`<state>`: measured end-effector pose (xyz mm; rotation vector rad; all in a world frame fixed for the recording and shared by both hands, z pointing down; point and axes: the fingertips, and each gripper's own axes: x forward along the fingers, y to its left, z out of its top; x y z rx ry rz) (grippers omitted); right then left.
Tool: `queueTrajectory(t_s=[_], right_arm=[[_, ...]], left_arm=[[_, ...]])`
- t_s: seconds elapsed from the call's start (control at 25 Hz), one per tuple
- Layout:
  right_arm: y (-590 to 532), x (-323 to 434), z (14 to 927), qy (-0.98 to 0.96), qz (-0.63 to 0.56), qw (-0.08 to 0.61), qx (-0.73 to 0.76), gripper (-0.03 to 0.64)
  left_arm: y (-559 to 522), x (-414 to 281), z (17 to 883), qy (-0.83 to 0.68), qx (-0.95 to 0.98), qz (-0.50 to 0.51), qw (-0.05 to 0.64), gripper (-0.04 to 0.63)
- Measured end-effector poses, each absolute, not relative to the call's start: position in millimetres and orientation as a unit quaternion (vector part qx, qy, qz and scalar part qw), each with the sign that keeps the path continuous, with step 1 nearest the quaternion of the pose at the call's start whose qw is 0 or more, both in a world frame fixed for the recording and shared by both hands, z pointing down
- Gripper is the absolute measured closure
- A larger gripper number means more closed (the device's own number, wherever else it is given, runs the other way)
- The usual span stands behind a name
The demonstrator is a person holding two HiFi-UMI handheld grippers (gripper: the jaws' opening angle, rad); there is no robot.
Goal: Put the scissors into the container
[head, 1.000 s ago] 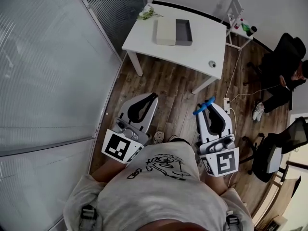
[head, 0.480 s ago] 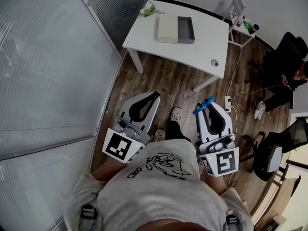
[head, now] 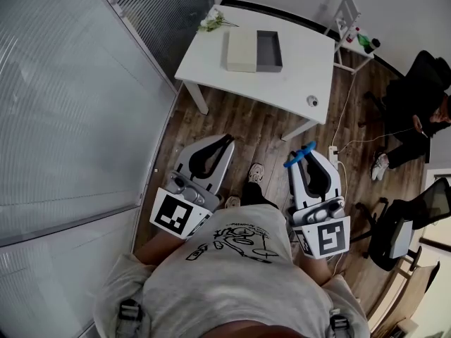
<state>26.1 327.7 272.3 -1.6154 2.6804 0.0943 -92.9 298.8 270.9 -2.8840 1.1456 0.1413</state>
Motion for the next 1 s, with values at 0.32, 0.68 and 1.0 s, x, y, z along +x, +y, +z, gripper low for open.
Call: queueTrajectory(t_s=[0.32,0.68,1.0], right_arm=[[279,51,269,0.858,0.028,0.008,-0.513,0.528],[235,90,264,0.86,0.025,0.016,-0.509,0.528],[191,122,266,0.862,0.02,0.018,-0.506,0.528]], left_arm=[[250,-69,267,0.372,-0.927,0.046,0.017,0.565],[206,-27,262,0.373,-0.927,0.043,0.018,0.565],[163,8,265,0.375,-0.926,0.037,0.01,0.565]])
